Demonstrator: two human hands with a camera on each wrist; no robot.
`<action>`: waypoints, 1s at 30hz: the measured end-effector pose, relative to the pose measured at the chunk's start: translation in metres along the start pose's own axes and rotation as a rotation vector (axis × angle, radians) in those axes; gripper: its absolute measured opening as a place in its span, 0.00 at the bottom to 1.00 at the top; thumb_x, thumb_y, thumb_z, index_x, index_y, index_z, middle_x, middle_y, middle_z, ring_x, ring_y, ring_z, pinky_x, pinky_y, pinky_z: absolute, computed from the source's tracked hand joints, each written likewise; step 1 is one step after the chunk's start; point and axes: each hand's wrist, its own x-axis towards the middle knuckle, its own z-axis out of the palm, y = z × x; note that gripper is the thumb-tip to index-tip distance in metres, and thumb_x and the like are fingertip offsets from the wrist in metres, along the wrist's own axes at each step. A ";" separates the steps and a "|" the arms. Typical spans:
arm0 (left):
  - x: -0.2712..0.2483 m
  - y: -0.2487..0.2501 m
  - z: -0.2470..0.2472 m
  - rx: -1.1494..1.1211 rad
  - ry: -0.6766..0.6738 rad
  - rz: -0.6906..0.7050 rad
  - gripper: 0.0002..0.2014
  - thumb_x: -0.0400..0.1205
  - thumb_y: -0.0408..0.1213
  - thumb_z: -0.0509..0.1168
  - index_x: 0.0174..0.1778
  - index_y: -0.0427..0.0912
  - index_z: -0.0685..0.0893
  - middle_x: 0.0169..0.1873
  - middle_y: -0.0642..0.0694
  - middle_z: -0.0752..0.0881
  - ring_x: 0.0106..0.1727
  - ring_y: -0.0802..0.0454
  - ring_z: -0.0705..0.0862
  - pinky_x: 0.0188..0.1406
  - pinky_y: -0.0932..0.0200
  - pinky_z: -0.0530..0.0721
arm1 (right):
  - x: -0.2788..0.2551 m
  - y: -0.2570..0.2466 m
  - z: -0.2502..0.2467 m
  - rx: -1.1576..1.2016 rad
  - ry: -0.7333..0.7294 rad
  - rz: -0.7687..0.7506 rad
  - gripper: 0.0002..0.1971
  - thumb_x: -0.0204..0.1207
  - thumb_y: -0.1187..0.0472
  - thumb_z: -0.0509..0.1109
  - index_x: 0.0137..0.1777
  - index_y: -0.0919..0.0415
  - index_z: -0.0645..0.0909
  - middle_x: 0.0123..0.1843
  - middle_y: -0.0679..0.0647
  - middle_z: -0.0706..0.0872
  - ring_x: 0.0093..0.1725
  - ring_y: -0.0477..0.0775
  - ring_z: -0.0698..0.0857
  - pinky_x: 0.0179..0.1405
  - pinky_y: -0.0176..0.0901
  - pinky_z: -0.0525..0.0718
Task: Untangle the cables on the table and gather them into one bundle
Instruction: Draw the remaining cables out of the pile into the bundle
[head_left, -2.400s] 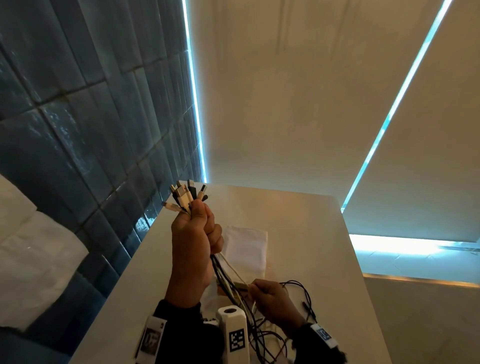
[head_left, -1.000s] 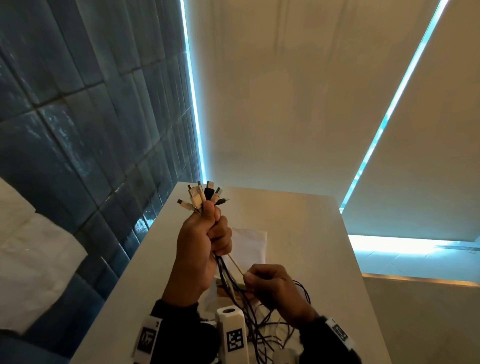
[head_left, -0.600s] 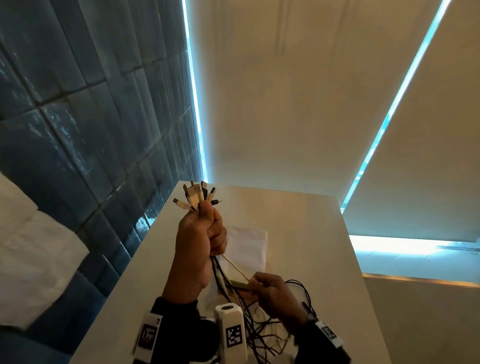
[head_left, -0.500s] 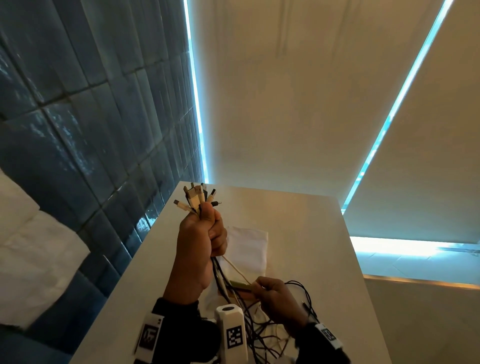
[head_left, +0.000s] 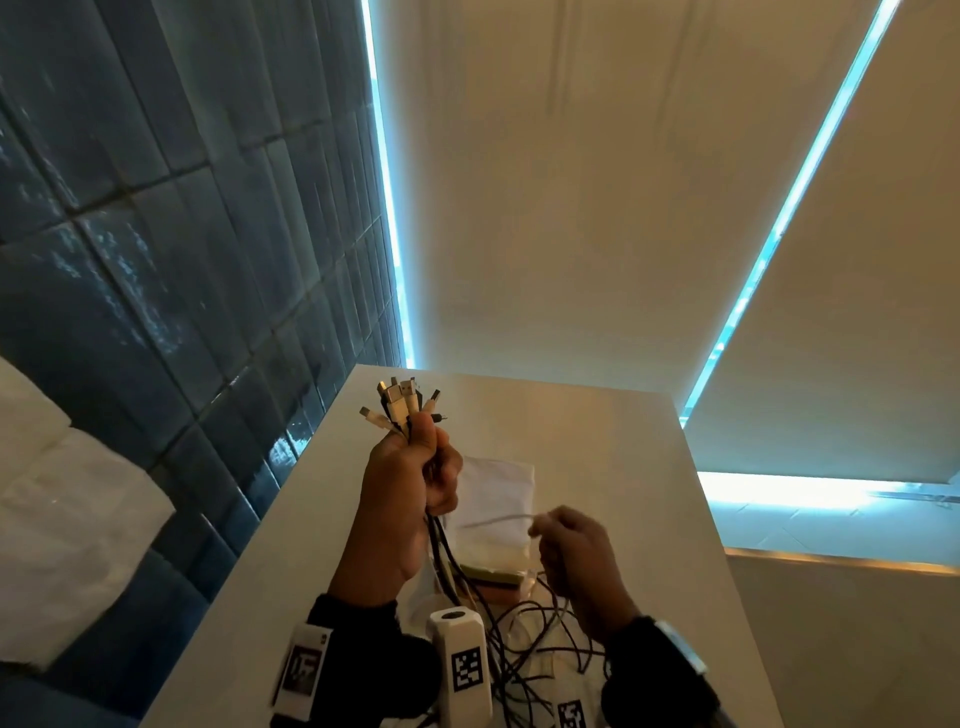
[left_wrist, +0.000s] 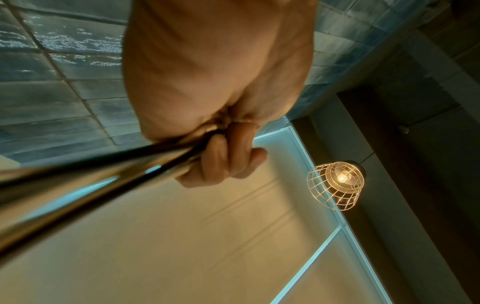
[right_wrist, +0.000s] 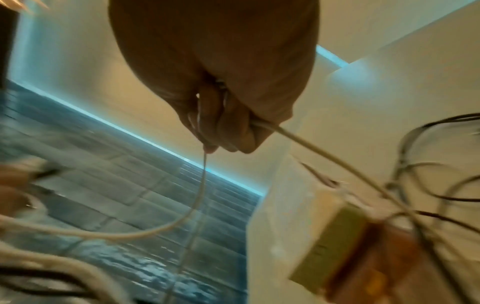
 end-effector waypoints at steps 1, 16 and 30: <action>-0.001 -0.001 0.001 0.006 0.001 -0.015 0.17 0.89 0.42 0.51 0.37 0.38 0.72 0.20 0.43 0.76 0.15 0.56 0.64 0.15 0.66 0.61 | -0.003 -0.016 0.004 0.078 -0.023 -0.045 0.09 0.81 0.68 0.63 0.39 0.67 0.78 0.22 0.53 0.65 0.21 0.47 0.58 0.22 0.41 0.51; -0.005 0.002 0.006 -0.260 -0.094 -0.129 0.17 0.87 0.46 0.49 0.40 0.38 0.72 0.50 0.30 0.89 0.46 0.37 0.90 0.39 0.47 0.90 | -0.044 -0.061 0.039 0.018 -0.400 -0.318 0.06 0.72 0.65 0.67 0.35 0.64 0.80 0.21 0.50 0.68 0.20 0.47 0.62 0.20 0.37 0.59; -0.005 -0.002 0.008 -0.182 -0.080 -0.067 0.20 0.88 0.43 0.49 0.31 0.41 0.68 0.20 0.51 0.66 0.21 0.57 0.62 0.20 0.63 0.62 | -0.032 -0.019 0.025 -0.033 -0.350 -0.093 0.12 0.83 0.65 0.64 0.37 0.66 0.78 0.19 0.46 0.74 0.17 0.43 0.68 0.17 0.31 0.66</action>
